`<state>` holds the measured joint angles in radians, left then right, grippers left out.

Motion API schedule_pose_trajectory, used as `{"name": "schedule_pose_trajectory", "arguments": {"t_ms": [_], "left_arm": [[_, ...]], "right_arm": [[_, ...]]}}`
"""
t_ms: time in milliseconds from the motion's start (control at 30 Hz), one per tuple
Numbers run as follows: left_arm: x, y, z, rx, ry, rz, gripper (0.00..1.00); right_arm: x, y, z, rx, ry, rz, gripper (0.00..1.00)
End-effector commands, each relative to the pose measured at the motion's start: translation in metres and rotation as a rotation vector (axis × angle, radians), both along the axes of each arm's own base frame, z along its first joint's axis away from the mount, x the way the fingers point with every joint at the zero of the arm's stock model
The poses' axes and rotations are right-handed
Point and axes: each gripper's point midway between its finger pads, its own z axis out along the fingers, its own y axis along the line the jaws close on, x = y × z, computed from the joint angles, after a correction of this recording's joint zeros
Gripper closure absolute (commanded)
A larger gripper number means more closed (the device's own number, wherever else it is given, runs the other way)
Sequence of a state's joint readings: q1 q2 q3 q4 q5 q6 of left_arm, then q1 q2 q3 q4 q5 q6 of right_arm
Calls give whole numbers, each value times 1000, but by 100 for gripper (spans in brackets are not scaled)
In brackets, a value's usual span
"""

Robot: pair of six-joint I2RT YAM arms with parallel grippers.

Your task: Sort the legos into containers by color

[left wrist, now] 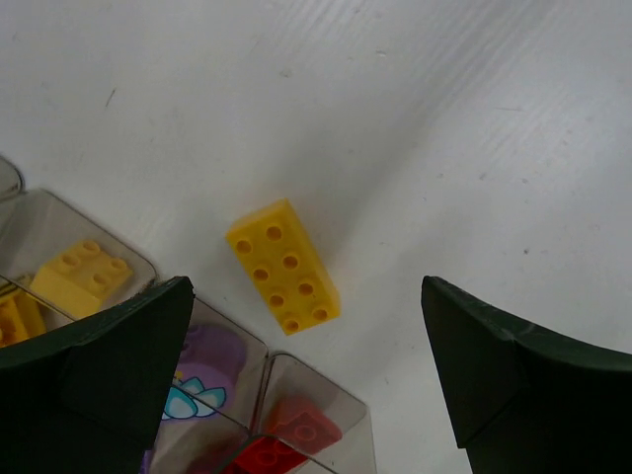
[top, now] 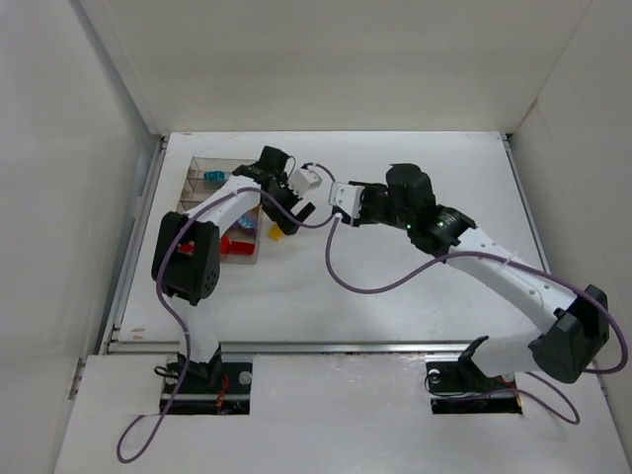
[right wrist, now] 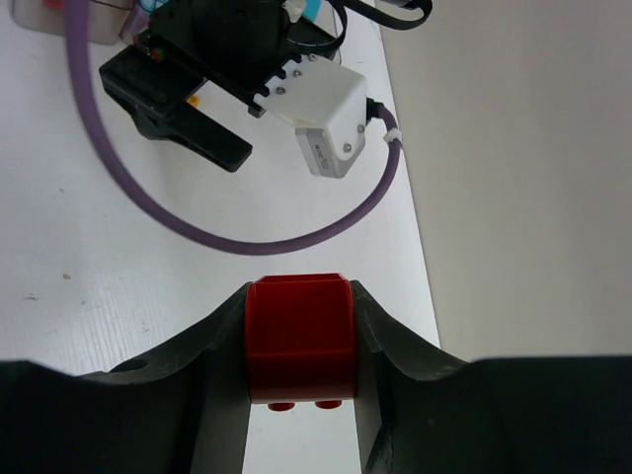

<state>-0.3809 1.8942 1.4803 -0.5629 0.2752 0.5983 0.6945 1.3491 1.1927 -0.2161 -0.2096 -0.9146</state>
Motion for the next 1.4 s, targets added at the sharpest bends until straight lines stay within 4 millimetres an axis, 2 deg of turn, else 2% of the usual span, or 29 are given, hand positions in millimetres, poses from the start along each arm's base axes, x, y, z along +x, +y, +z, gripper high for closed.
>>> {"name": "schedule_pose_trajectory", "arguments": {"t_ms": [0, 67, 267, 367, 400, 533, 567, 600, 667, 700, 733, 767, 900, 967, 1033, 1067, 1100, 1167, 1200, 1233, 1267, 1333, 1367], "left_arm": [[24, 9, 4, -11, -85, 230, 0], [28, 13, 0, -21, -75, 287, 0], [16, 15, -21, -8, -15, 299, 2], [5, 19, -43, 21, 37, 299, 7], [1, 21, -56, 38, 67, 299, 8], [2, 32, -66, 47, 93, 335, 17], [2, 32, -66, 47, 93, 335, 21], [2, 32, -66, 47, 93, 335, 38], [-1, 31, -70, 46, 113, 320, 58], [-2, 29, -68, 36, 121, 314, 72], [1, 22, -63, 3, 125, 312, 95], [-1, 18, -54, -23, 124, 301, 100], [4, -12, -7, -168, 77, 215, 100], [11, -27, 36, -266, 17, 165, 100], [20, -34, 70, -327, -63, 158, 100], [27, -30, 87, -352, -107, 173, 100], [33, -26, 115, -388, -174, 181, 100], [55, 0, 143, -411, -287, 281, 100], [61, 12, 150, -407, -321, 310, 100], [70, 36, 149, -395, -333, 373, 100], [75, 48, 153, -382, -355, 395, 100], [87, 71, 138, -351, -350, 439, 100], [92, 90, 132, -334, -351, 469, 100]], "right_arm": [[-7, -2, 29, 80, -48, 4, 100], [-9, -1, 24, 78, -39, 15, 100], [-11, -1, 28, 86, -44, 26, 100], [-12, 0, 28, 88, -42, 34, 100], [-14, 1, 28, 90, -40, 43, 100], [-16, 2, 32, 98, -45, 53, 100], [-16, 2, 32, 98, -45, 53, 100], [-18, 0, 36, 104, -52, 54, 100], [-18, 0, 36, 104, -52, 54, 100], [-20, -1, 36, 105, -53, 54, 100], [-17, -4, 36, 105, -54, 45, 100], [-17, -4, 36, 105, -54, 44, 100], [-17, -4, 36, 105, -54, 44, 100], [-16, -3, 32, 99, -46, 44, 100], [-16, -3, 32, 99, -46, 44, 100], [-16, -3, 32, 99, -46, 44, 100], [-16, -3, 32, 99, -46, 44, 100], [-16, -3, 32, 99, -46, 44, 100], [-16, -3, 32, 99, -46, 44, 100], [-16, -3, 32, 99, -46, 44, 100], [-16, -3, 32, 99, -46, 44, 100], [-16, -3, 32, 99, -46, 44, 100], [-16, -3, 32, 99, -46, 44, 100]]}}
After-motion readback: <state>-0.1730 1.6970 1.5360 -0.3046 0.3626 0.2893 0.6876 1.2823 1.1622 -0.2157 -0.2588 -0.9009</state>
